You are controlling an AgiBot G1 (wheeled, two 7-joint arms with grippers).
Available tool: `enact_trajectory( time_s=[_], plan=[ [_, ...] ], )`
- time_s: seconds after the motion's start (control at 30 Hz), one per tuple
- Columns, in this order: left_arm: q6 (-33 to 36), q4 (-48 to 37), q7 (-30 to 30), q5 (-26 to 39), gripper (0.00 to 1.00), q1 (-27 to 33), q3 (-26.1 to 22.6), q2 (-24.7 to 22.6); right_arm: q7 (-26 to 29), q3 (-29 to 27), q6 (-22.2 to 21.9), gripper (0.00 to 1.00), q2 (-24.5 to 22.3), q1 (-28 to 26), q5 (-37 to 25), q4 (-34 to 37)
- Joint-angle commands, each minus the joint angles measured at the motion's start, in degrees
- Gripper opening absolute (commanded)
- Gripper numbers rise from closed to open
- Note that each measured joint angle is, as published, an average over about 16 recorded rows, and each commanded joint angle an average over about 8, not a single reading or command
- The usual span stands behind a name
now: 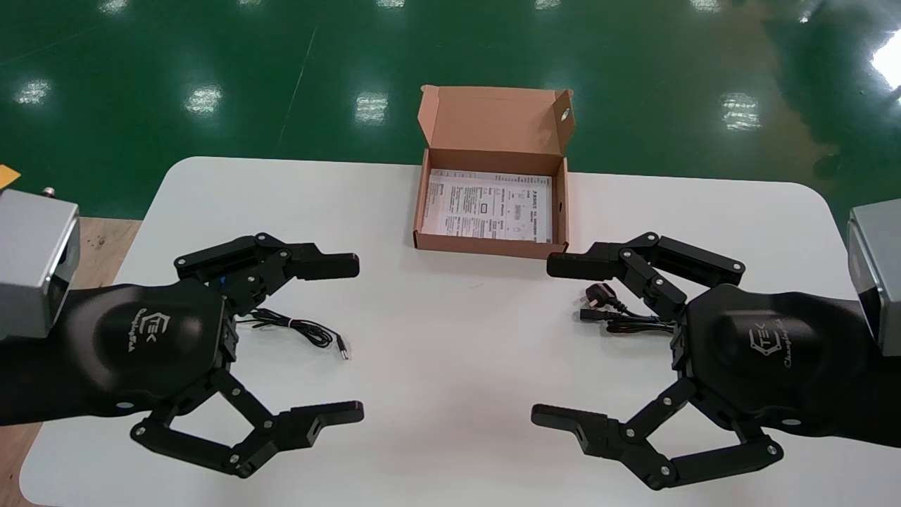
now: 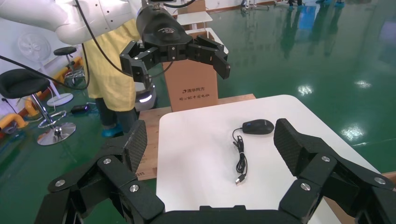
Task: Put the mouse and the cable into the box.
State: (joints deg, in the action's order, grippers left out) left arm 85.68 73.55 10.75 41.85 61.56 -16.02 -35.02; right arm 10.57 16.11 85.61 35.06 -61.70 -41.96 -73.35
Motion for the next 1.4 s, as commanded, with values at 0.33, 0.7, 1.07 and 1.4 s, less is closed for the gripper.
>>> enact_trajectory(
  time_s=[0.33, 0.7, 1.07, 1.4],
  plan=[
    [0.00, 0.00, 0.00, 0.00, 1.00, 0.00, 0.00, 0.00, 0.00, 0.00, 0.00, 1.00, 0.00, 0.00, 0.00, 0.00],
    [0.12, -0.01, -0.04, 0.29, 1.00, 0.08, -0.26, -0.03, -0.02, 0.00, 0.02, 1.00, -0.02, 0.00, -0.04, -0.03],
    [5.04, -3.30, -0.38, 18.00, 1.00, 14.09, -11.90, -0.34, -13.82, 3.61, 3.91, 1.00, 0.89, -8.38, -14.14, 7.18],
    [4.52, -23.43, -13.37, 35.27, 1.00, 26.65, -23.96, -8.67, -36.09, 12.76, 1.83, 1.00, 5.13, -20.06, -35.41, 28.73]
  ],
)
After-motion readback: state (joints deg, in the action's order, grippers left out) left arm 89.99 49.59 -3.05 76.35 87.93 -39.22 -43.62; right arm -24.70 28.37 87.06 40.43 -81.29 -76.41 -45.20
